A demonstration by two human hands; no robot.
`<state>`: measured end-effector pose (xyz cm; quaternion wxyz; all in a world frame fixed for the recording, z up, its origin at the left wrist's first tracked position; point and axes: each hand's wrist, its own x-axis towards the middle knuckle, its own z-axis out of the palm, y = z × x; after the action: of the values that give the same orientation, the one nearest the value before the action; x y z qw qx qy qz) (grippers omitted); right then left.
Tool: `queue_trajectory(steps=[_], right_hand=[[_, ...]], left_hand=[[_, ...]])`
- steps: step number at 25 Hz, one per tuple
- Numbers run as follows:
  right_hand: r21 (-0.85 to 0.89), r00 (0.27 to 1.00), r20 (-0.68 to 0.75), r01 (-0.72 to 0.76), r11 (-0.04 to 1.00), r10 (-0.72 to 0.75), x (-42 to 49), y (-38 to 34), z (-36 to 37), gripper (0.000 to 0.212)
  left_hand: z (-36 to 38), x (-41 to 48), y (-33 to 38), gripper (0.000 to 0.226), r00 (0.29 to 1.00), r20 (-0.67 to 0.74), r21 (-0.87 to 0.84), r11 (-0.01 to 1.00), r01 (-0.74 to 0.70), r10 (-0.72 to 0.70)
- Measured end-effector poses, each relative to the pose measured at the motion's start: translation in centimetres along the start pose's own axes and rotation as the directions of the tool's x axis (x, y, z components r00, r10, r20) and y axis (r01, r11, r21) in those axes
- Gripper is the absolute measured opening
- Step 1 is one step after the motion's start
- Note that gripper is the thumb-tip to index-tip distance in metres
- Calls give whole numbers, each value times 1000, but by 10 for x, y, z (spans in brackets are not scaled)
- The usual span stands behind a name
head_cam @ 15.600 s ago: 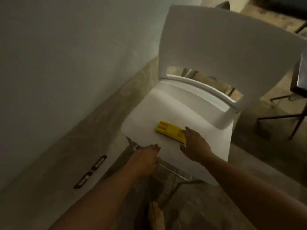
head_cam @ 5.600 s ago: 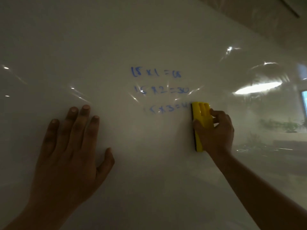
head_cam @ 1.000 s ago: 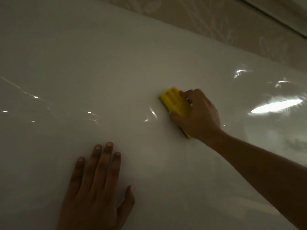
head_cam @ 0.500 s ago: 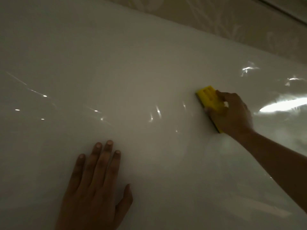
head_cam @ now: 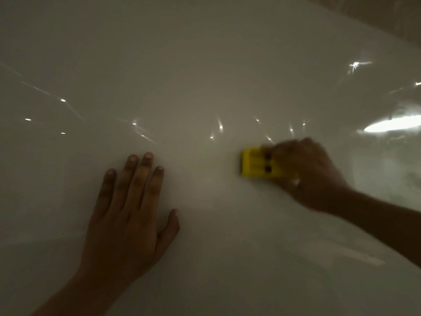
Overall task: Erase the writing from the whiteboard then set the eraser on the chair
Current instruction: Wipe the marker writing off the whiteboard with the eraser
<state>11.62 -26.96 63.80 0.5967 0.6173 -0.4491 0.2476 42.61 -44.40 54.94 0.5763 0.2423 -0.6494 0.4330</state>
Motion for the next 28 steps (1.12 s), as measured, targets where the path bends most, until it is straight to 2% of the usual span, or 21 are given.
queue_trajectory(steps=[1, 3, 4, 5, 7, 9, 11, 13, 14, 15, 16, 17, 19, 20, 21, 23, 24, 25, 26, 27, 28], right_hand=[[-12, 975, -95, -203, 979, 201, 16, 22, 0, 46], [97, 780, -228, -577, 811, 582, 64, 38, -1, 56], [131, 742, -240, -614, 779, 625, 86, 27, 3, 57], [116, 789, -253, -550, 827, 560, 100, 8, 8, 53], [81, 940, -211, -257, 963, 268, 94, -45, 21, 50], [71, 999, -48, 18, 997, -15, 43, -94, 27, 50], [87, 967, 123, 212, 973, -222, -29, -117, 25, 44], [91, 872, 271, 399, 912, -408, -88, -112, 19, 35], [94, 845, 314, 426, 900, -433, -103, -98, 15, 33], [73, 869, 324, 371, 926, -374, -108, -79, 13, 32], [19, 931, 290, 225, 974, -221, -106, -62, 9, 33], [-40, 975, 220, -10, 999, 19, -100, -45, 5, 39], [-41, 896, 68, -437, 898, 439, -97, -24, 1, 51], [-13, 867, 45, -497, 868, 497, -103, -32, 1, 50], [10, 888, 62, -457, 890, 455, -117, -51, 3, 42], [75, 965, 232, -141, 987, 120, -160, -110, 13, 24], [130, 950, 304, 37, 991, -75, -183, -134, 15, 19], [166, 921, 344, 130, 978, -181, -200, -145, 16, 17], [183, 910, 363, 141, 973, -200, -206, -139, 15, 19], [156, 928, 356, 59, 986, -112, -202, -121, 14, 24], [96, 950, 302, -115, 989, 81, -194, -93, 14, 33]], left_hand=[[1, -1, 1, 71, 1000, 3, -2, 1000, -4, 4], [2, -2, 2, 71, 1000, 3, -8, 1000, -4, 4], [1, -1, 2, 70, 1000, 2, -10, 1000, 0, 0], [1, -1, 1, 68, 1000, 3, -18, 1000, -5, 5], [0, -1, 0, 61, 1000, -6, -58, 998, -10, 9], [-2, -1, -2, 58, 1000, -13, -73, 997, 0, -1], [-3, -1, -2, 56, 1000, -16, -83, 997, -4, 2], [-3, -1, -3, 57, 1000, -3, -79, 997, -1, 1], [-3, -2, -2, 57, 1000, 1, -78, 997, 4, -4], [-3, -3, -1, 58, 1000, 1, -79, 997, 10, -10], [-3, -3, 0, 60, 1000, 0, -83, 996, 12, -12], [-4, -3, 0, 61, 1000, 1, -84, 996, 11, -11], [-5, -3, 0, 65, 1000, 13, -80, 997, 11, -10], [-5, -3, 1, 66, 1000, 19, -79, 997, 16, -14], [-5, -3, 2, 67, 1000, 23, -79, 997, 22, -21], [-6, -3, 3, 68, 999, 38, -87, 996, 29, -25], [-6, -3, 2, 68, 999, 46, -96, 995, 26, -22], [-6, -4, 1, 68, 999, 50, -107, 994, 25, -20], [-7, -3, 0, 68, 999, 47, -117, 993, 23, -18], [-6, -3, 0, 68, 999, 42, -120, 993, 21, -16], [-6, -4, 1, 67, 999, 37, -116, 993, 21, -17]])
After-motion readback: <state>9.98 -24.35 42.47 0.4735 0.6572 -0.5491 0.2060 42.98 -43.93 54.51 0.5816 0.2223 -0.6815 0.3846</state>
